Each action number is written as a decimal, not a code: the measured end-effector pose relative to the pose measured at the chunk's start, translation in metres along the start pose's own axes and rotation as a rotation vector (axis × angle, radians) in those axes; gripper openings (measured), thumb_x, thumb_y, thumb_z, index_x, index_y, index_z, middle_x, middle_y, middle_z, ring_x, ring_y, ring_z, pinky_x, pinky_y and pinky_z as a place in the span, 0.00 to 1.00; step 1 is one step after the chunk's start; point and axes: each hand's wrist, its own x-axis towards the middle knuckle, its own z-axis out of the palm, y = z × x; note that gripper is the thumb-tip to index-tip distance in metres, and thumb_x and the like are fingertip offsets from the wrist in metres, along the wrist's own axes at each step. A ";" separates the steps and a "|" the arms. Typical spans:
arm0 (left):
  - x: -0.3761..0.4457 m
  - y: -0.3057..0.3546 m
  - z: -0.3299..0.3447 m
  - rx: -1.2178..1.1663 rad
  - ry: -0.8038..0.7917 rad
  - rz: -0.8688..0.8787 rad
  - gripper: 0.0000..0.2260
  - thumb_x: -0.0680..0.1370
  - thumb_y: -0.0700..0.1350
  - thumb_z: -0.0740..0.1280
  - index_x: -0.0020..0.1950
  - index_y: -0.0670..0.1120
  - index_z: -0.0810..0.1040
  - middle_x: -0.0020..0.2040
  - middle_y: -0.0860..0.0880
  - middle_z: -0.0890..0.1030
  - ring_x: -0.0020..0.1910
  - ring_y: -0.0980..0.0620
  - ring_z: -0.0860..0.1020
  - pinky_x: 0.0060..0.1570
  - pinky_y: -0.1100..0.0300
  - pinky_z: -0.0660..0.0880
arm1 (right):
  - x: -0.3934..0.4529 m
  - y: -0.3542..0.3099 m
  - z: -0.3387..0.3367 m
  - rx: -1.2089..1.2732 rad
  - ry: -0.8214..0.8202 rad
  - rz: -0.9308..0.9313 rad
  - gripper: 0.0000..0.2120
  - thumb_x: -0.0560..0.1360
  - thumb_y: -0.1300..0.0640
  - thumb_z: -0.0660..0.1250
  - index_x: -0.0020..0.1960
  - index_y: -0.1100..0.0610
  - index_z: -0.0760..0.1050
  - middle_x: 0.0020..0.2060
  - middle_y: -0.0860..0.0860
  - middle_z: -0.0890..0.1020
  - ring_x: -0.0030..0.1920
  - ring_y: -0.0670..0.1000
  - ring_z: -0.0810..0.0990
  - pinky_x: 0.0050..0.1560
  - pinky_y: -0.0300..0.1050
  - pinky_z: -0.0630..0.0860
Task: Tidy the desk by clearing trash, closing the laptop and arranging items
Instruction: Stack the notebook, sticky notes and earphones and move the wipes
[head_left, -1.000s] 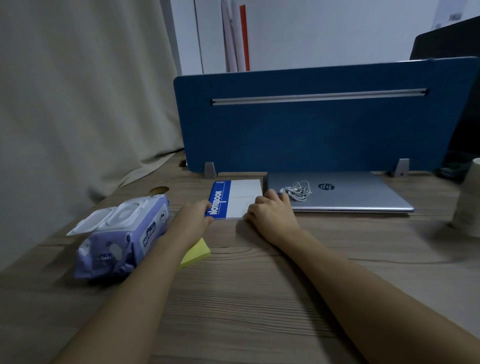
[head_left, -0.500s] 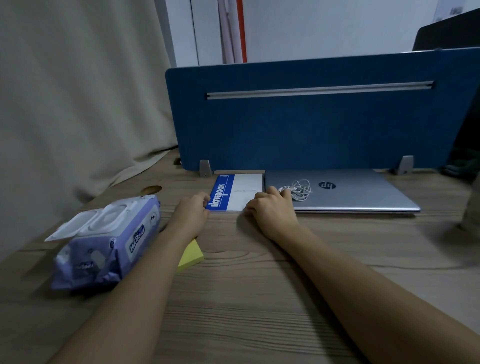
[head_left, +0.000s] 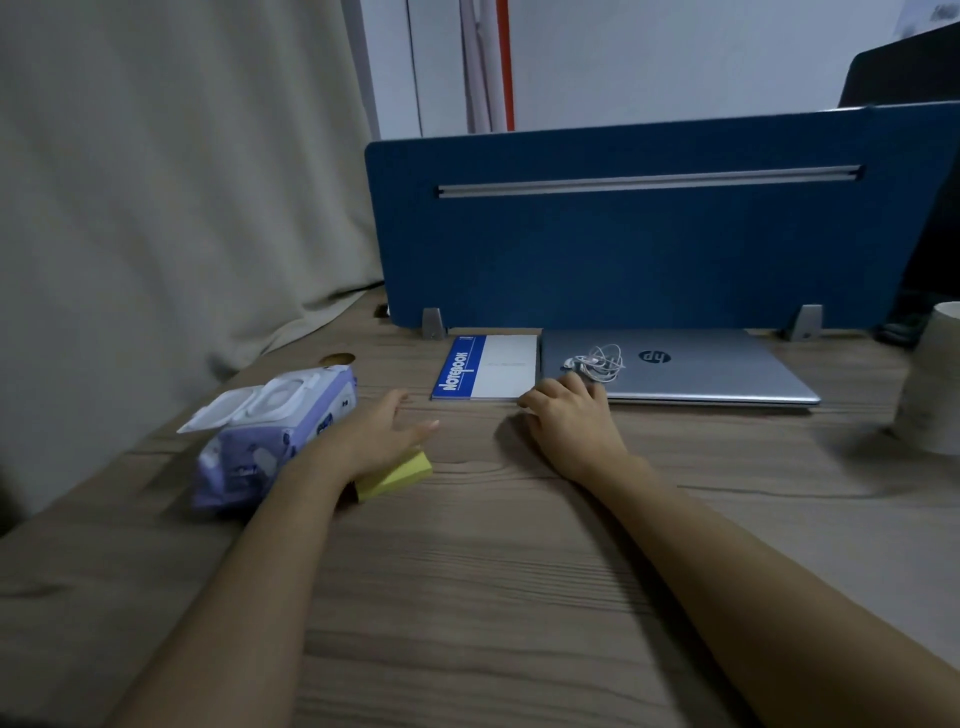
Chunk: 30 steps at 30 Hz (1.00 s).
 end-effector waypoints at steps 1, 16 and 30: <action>-0.009 -0.001 -0.002 0.023 -0.021 -0.010 0.38 0.73 0.70 0.62 0.78 0.57 0.54 0.77 0.46 0.64 0.73 0.44 0.66 0.68 0.44 0.68 | -0.006 0.000 -0.004 0.005 -0.011 0.002 0.15 0.81 0.48 0.56 0.63 0.49 0.74 0.61 0.49 0.77 0.61 0.55 0.70 0.58 0.54 0.64; -0.039 0.017 0.026 -0.015 0.089 0.044 0.43 0.65 0.61 0.70 0.77 0.59 0.54 0.71 0.45 0.70 0.65 0.44 0.71 0.60 0.48 0.72 | -0.058 0.018 -0.031 0.043 -0.069 0.107 0.16 0.78 0.49 0.55 0.63 0.51 0.71 0.61 0.52 0.74 0.62 0.56 0.67 0.57 0.55 0.64; 0.081 0.062 0.058 -0.109 0.451 0.097 0.38 0.69 0.57 0.70 0.76 0.49 0.62 0.65 0.42 0.76 0.63 0.39 0.70 0.58 0.50 0.70 | -0.005 0.071 -0.002 -0.038 0.137 0.150 0.12 0.74 0.55 0.58 0.56 0.53 0.73 0.53 0.52 0.75 0.53 0.57 0.71 0.50 0.53 0.63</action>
